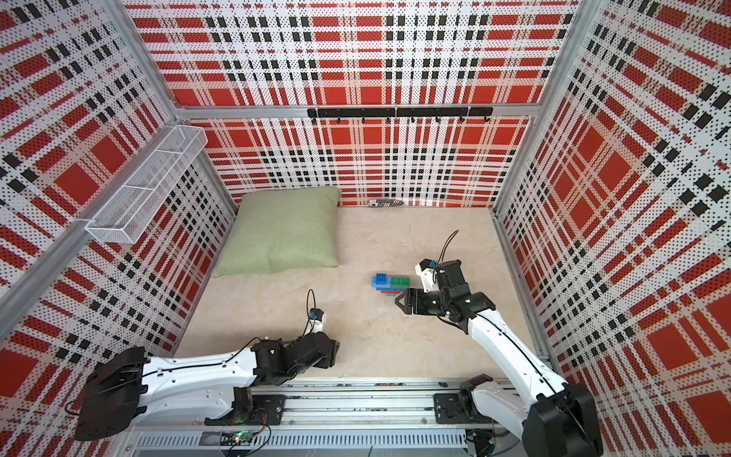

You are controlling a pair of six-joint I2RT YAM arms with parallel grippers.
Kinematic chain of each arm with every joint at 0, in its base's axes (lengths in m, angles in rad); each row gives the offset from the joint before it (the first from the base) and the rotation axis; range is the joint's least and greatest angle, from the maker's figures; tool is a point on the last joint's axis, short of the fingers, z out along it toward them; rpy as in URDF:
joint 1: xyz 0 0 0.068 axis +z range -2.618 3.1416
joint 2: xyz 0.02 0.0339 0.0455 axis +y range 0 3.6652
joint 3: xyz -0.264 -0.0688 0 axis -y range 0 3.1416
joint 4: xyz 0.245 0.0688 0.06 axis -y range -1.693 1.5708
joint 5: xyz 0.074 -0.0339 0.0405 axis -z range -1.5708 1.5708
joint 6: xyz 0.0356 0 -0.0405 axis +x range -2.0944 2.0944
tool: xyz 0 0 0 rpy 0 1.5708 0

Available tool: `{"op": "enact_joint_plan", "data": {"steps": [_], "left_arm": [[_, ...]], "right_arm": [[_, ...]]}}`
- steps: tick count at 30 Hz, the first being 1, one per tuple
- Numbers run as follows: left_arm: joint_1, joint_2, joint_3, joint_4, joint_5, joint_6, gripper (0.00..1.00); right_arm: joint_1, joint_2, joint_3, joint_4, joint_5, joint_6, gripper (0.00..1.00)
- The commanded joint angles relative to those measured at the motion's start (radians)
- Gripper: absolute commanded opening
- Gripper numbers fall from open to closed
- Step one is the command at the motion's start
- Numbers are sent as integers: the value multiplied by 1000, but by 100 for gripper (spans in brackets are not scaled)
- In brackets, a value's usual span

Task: Assemble a heart with lego
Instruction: Pick up the lego brick from the center of the board.

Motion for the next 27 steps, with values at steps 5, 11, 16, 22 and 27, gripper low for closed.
{"op": "enact_joint_plan", "data": {"steps": [5,11,16,22,27], "left_arm": [[55,74,15,96,24,22,61],[28,201,109,72,32,103,58],[1,295,178,-64,-46,99,53],[-12,276,226,-143,-41,96,55],[-55,247,217,-107,13,117,62]], "right_arm": [[5,-12,-27,5,11,-1,76],[6,-4,-23,-10,24,-9,74],[5,-11,-29,-10,33,-12,73],[5,-15,-35,-6,43,-11,74],[5,-12,-44,-3,47,-17,74]]}}
